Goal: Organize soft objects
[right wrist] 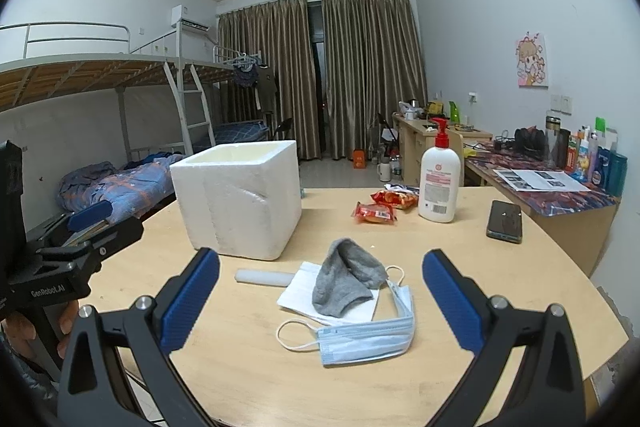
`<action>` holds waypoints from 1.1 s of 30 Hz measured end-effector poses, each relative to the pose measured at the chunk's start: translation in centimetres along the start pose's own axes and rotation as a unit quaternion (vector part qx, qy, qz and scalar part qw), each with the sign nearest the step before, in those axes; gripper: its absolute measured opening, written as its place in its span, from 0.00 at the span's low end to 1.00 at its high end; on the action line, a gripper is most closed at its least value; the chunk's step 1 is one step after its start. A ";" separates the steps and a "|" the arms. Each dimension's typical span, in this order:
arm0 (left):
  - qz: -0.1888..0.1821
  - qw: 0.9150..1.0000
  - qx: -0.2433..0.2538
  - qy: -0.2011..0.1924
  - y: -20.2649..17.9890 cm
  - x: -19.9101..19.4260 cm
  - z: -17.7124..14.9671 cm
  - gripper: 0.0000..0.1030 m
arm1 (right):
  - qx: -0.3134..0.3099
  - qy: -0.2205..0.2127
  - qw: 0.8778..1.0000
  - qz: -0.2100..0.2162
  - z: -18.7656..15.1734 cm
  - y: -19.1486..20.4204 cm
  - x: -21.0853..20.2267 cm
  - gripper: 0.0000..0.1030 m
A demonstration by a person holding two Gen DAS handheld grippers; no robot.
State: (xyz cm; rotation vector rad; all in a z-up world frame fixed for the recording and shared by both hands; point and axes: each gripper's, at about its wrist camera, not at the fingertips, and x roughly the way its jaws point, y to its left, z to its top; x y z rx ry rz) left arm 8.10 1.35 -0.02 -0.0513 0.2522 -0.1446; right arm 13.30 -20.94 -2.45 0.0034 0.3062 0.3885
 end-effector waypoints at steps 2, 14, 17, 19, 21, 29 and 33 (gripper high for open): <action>-0.004 1.000 0.002 0.005 -0.1 0.4 0.0 1.00 | 0.000 0.003 1.000 -0.002 0.0 -0.3 0.2 1.00; -0.020 0.998 0.017 0.050 -0.1 4.4 -0.3 1.00 | 0.015 0.032 0.999 -0.018 -0.1 -1.8 2.4 1.00; -0.028 0.997 0.029 0.064 -0.2 5.7 -0.3 1.00 | 0.018 0.042 0.999 -0.020 -0.1 -2.3 3.4 1.00; -0.031 0.996 0.033 0.073 -0.2 6.8 -0.3 1.00 | 0.019 0.051 0.998 -0.021 -0.2 -2.6 4.1 1.00; -0.037 0.995 0.036 0.083 -0.1 7.7 -0.4 1.00 | 0.020 0.056 0.998 -0.020 -0.2 -2.8 4.7 1.00; -0.087 0.984 0.063 0.143 -0.1 12.0 -0.9 1.00 | 0.020 0.074 0.997 -0.013 -0.1 -3.3 6.7 1.00; -0.096 0.979 0.088 0.154 -0.4 13.7 -1.1 1.00 | 0.024 0.082 0.996 -0.009 -0.1 -3.7 7.4 1.00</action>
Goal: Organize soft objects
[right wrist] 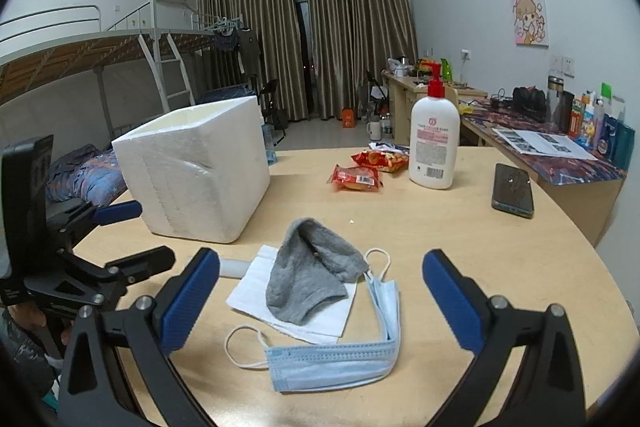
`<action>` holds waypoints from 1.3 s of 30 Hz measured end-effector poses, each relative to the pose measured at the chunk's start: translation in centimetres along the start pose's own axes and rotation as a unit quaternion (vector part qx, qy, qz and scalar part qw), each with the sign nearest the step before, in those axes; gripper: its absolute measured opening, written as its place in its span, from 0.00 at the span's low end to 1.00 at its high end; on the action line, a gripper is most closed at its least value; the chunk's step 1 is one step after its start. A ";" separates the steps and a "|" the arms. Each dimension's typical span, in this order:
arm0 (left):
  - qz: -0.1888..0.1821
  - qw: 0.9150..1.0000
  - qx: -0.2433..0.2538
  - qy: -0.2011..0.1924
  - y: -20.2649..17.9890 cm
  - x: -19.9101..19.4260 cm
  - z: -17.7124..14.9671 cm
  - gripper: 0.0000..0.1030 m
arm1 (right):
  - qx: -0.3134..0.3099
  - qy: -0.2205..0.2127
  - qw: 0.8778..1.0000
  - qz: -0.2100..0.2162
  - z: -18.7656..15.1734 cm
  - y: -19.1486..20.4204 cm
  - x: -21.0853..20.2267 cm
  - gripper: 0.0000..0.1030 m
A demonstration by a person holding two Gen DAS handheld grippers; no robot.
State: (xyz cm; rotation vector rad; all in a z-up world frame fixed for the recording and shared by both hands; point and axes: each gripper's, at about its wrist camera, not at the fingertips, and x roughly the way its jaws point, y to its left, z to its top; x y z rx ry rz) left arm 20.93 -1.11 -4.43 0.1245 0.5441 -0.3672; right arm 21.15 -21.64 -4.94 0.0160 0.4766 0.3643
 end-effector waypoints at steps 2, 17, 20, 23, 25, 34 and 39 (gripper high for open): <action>-0.012 1.000 0.006 0.006 0.4 0.8 0.1 1.00 | 0.001 0.006 1.000 0.001 0.0 -0.1 0.5 1.00; -0.084 0.991 0.021 0.106 3.2 5.8 -1.5 0.68 | 0.005 0.037 0.999 0.025 0.1 -0.2 3.3 1.00; -0.081 0.990 0.029 0.115 3.4 6.0 -1.7 0.66 | 0.005 0.044 0.999 0.024 0.1 -0.1 3.9 1.00; -0.092 0.988 0.030 0.124 3.7 6.1 -1.8 0.62 | 0.003 0.051 0.998 0.024 0.1 -0.2 4.5 1.00; -0.096 0.986 0.027 0.136 3.9 6.5 -2.0 0.61 | 0.001 0.060 0.998 0.023 0.1 -0.2 5.1 1.00; -0.086 0.983 0.038 0.160 4.2 7.3 -2.2 0.49 | -0.005 0.079 0.997 0.028 0.0 0.0 6.7 1.00; -0.085 0.981 0.065 0.160 3.8 6.9 -2.4 0.42 | -0.006 0.087 0.996 0.028 0.0 0.0 7.4 1.00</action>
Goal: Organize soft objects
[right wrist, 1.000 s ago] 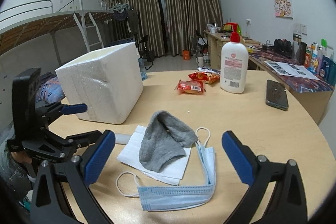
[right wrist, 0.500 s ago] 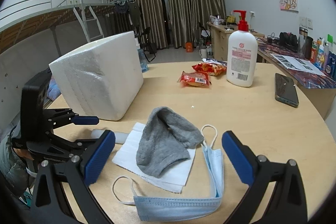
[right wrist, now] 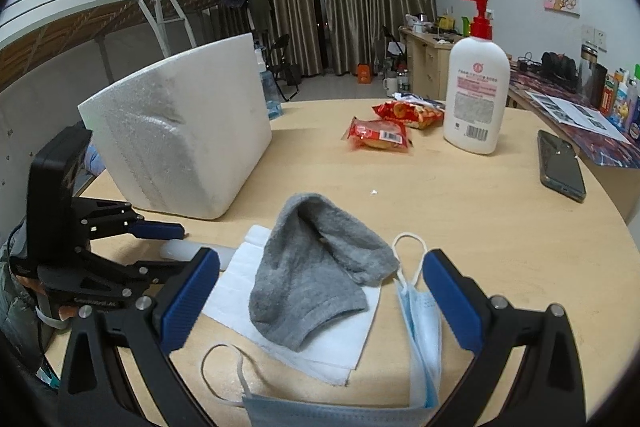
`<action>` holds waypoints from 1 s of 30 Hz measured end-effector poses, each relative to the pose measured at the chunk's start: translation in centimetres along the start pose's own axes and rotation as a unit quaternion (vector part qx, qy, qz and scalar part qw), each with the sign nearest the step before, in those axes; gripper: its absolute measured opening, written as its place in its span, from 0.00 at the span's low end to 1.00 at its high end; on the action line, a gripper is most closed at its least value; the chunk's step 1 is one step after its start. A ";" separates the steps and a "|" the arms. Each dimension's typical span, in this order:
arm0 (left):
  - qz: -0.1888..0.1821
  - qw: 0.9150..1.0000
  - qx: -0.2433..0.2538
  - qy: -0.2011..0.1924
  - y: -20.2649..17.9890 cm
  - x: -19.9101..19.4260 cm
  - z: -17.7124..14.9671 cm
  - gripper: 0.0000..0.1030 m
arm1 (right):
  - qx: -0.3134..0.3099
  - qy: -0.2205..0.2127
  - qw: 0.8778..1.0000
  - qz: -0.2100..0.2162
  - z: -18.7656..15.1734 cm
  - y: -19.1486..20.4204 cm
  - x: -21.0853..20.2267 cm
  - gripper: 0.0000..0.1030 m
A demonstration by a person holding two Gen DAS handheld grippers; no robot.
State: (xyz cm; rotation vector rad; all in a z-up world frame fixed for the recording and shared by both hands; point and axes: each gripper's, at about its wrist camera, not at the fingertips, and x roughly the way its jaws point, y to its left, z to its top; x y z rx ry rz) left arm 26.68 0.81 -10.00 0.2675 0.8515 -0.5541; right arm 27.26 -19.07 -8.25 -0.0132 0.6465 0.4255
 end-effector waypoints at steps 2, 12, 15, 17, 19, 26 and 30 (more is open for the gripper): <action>0.007 1.000 0.004 0.001 0.1 -0.1 -0.1 0.33 | -0.001 0.002 1.000 -0.001 0.1 0.0 0.2 1.00; -0.015 1.000 0.022 0.002 0.8 -0.9 -0.7 0.24 | -0.003 0.004 1.000 0.000 0.3 0.4 0.4 1.00; -0.022 0.999 0.031 0.001 1.0 -1.1 -0.9 0.24 | -0.002 0.002 1.000 0.001 0.2 0.4 0.4 1.00; -0.025 0.999 0.031 0.002 1.2 -1.0 -1.0 0.24 | -0.001 0.002 1.000 0.002 0.2 0.4 0.4 1.00; -0.023 0.999 0.041 0.003 1.2 -0.9 -1.0 0.32 | 0.000 0.005 1.000 0.003 0.2 0.3 0.5 1.00; -0.042 0.998 0.041 0.015 2.3 -0.9 -1.0 0.43 | 0.000 0.008 1.000 0.008 0.3 0.2 0.8 1.00; -0.044 0.998 0.047 0.016 1.9 -1.0 -0.9 0.25 | 0.003 0.012 1.000 0.010 0.4 0.1 1.2 1.00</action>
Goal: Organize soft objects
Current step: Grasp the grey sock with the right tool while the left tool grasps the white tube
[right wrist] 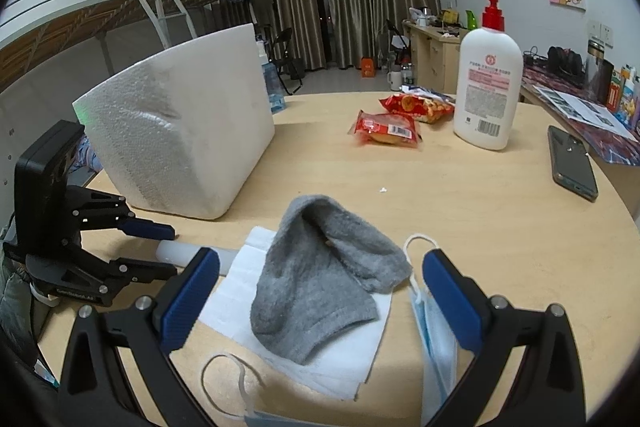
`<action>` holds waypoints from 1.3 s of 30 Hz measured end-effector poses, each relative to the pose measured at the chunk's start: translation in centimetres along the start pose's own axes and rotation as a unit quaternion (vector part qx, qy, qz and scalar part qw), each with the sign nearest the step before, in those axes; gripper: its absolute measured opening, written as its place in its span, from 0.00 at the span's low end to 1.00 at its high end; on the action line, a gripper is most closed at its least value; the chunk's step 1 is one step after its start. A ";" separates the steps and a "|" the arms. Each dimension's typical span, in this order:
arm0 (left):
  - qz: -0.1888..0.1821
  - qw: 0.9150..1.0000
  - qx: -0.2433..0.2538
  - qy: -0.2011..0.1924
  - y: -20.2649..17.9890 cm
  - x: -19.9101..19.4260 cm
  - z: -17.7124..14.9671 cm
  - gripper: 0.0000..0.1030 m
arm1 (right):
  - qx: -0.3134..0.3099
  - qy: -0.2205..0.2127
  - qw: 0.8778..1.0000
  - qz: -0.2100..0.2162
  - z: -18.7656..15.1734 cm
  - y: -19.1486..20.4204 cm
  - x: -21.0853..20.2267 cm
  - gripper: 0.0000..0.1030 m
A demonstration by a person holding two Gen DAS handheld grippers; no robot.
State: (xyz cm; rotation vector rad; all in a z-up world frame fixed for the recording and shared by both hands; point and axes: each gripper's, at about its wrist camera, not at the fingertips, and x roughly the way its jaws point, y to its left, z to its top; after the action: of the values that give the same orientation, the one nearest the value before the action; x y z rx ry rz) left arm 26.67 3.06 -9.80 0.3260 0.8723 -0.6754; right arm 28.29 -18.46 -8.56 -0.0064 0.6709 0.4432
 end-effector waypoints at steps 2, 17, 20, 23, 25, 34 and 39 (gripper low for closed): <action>0.005 1.000 -0.008 -0.001 0.0 0.0 0.0 0.23 | -0.001 -0.002 1.000 0.002 0.1 0.2 0.0 1.00; 0.016 0.999 -0.032 -0.032 -0.2 -1.2 -1.1 0.19 | -0.016 0.040 0.999 -0.023 0.0 1.4 2.3 0.31; 0.019 0.998 -0.033 -0.039 -0.4 -1.6 -1.2 0.15 | -0.010 0.049 0.999 -0.018 -0.3 1.4 2.7 0.23; 0.015 0.998 -0.041 -0.051 -0.3 -2.2 -1.3 0.07 | 0.003 0.042 0.999 -0.020 -0.3 1.1 2.4 0.16; 0.009 0.998 -0.042 -0.053 -0.5 -2.4 -1.3 0.06 | 0.019 0.030 0.999 -0.016 -0.3 0.6 1.8 0.13; -0.036 0.998 0.000 -0.060 -2.6 -3.4 -1.6 0.06 | 0.066 0.003 0.998 0.012 0.0 0.3 -0.3 0.13; -0.038 0.998 0.009 -0.053 -3.3 -3.0 -1.5 0.08 | 0.070 -0.016 0.997 0.018 0.7 0.5 -2.1 0.13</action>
State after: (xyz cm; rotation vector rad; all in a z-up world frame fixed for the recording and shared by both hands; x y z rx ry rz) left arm 22.21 2.66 -8.32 0.2720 0.7816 -0.7658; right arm 27.01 -18.78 -6.68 0.1449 0.6711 0.4291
